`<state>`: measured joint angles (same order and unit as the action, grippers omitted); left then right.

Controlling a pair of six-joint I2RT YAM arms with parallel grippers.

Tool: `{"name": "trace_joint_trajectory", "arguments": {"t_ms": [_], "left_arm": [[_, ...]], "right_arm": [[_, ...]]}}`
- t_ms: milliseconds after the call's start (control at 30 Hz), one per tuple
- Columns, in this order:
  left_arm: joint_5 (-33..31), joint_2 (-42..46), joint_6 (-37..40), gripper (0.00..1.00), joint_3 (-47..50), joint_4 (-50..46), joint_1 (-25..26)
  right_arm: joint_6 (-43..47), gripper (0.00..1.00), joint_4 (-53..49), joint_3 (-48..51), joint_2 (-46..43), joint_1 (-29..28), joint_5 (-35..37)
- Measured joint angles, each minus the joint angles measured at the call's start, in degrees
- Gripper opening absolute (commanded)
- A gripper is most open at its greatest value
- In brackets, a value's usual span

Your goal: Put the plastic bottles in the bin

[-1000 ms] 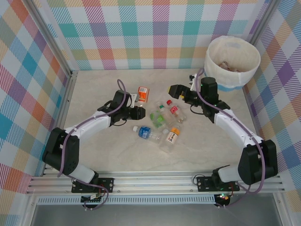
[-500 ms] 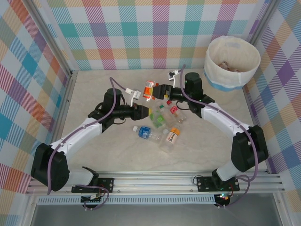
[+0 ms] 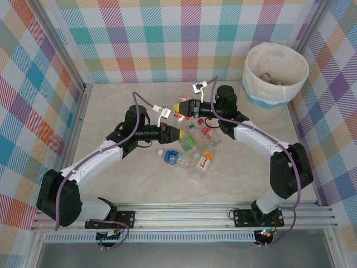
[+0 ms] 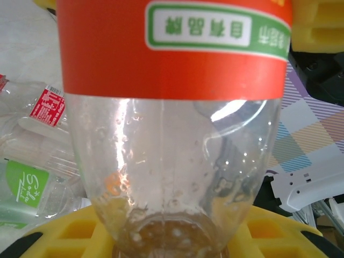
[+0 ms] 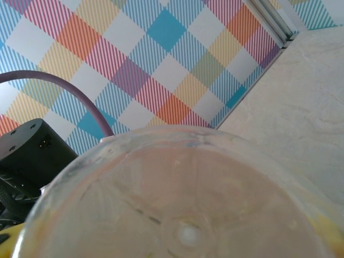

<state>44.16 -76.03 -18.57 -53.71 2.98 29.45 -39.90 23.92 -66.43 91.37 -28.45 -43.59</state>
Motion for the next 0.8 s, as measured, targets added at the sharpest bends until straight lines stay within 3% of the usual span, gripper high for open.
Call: {"name": "trace_joint_trajectory", "arguments": {"t_ms": [67,167,267,500,800], "left_arm": [[0.0,0.0,0.0,0.4,0.0,0.2,0.1],[-0.5,0.0,-0.2,0.77,0.0,0.4,0.2],[-2.6,0.1,-1.2,1.0,0.0,0.3,0.2],[-11.9,4.5,-2.7,1.0,3.3,0.6,0.2],[-28.6,8.1,-3.2,1.0,8.0,-0.5,0.2]], "right_arm": [[0.0,0.57,-0.4,0.0,-0.4,0.0,0.0],[0.8,0.53,-1.2,0.0,-1.2,0.0,0.4],[1.8,0.53,-1.7,0.2,-2.1,0.2,1.3],[3.3,0.51,-8.0,1.3,-7.2,5.3,9.0],[4.9,0.52,-22.2,-2.0,-11.5,21.3,15.6]]}}
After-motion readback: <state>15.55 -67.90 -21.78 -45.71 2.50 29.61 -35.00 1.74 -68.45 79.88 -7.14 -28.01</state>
